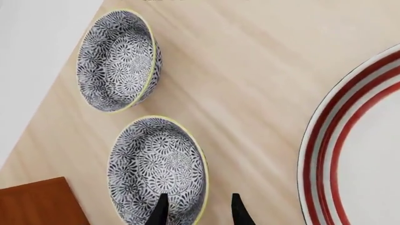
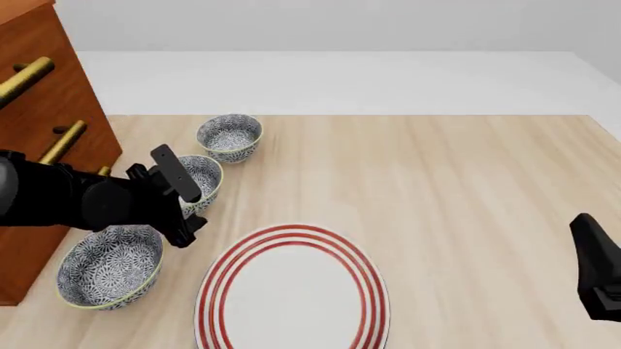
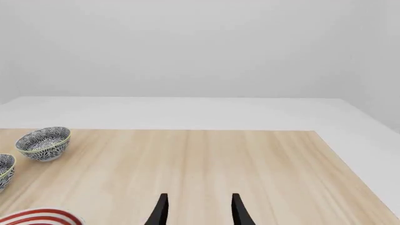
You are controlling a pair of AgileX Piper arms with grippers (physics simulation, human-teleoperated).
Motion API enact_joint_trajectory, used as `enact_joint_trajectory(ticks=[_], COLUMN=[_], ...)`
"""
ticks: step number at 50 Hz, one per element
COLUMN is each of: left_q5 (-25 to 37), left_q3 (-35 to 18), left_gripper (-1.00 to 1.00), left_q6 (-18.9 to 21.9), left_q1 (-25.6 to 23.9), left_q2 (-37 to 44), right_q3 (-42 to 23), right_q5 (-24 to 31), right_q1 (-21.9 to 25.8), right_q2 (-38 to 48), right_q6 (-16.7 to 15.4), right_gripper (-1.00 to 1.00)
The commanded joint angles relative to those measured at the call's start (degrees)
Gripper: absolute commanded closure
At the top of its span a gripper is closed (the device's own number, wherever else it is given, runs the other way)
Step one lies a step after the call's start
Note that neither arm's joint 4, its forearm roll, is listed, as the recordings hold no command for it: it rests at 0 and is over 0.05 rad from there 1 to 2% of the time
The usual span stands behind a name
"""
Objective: Pick up the bowl and put it in the middle on the plate.
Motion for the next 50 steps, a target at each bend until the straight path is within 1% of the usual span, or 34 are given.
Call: enact_joint_trajectory(ticks=[1,7,10,15,20,25,29,30,32,33,34,38,40,43,50], left_q5=[0.26,-0.38,-1.34,-1.07,-2.72,-2.66,-2.18,-1.58,-1.82,-1.65,-1.16,-0.88,-1.73,-0.14,0.94], left_q3=[-1.30,-1.68,-1.31,-1.78,-1.72,-1.42,-1.34,-1.91,-2.03,-2.19,-2.43,-2.20,-1.36,-1.66,-1.60], left_gripper=[-1.00,-1.00,-1.00,-1.00,-1.00,-1.00,-1.00,-1.00,-1.00,-1.00,1.00,1.00,1.00,1.00,1.00], left_q6=[-0.57,-0.66,0.54,-0.27,0.99,1.08,0.72,0.11,0.99,0.78,0.50,0.24,1.82,1.51,1.95], left_q1=[-0.70,-0.37,0.65,0.93,2.30,2.14,1.17,0.58,1.32,1.19,0.65,0.22,0.94,0.16,-0.95], left_q2=[1.96,3.80,4.46,4.87,6.63,6.63,6.40,6.72,6.22,6.07,5.64,4.34,3.14,1.72,-0.77], right_q3=[0.05,0.01,0.01,0.06,0.08,0.04,0.05,0.05,0.05,0.05,0.05,0.05,0.05,0.05,0.05], right_q5=[-0.09,0.09,0.12,-0.07,-0.14,-0.03,-0.10,-0.10,-0.10,-0.10,-0.10,-0.10,-0.10,-0.09,-0.09], right_q1=[0.02,0.02,0.02,0.02,0.03,0.03,0.04,0.03,0.04,0.04,0.03,0.04,0.04,0.04,0.03], right_q2=[0.03,-0.11,-0.13,-0.01,0.05,-0.01,0.06,0.05,0.05,0.04,0.05,0.05,0.06,0.03,0.04], right_q6=[0.00,-0.01,0.00,-0.02,-0.01,0.00,0.00,-0.03,-0.02,-0.03,0.02,-0.03,0.00,-0.03,0.00], right_gripper=[-1.00,-1.00,-1.00,-1.00,-1.00,-1.00,-1.00,-1.00,-1.00,-1.00,-1.00,-1.00,-1.00,-1.00,-1.00])
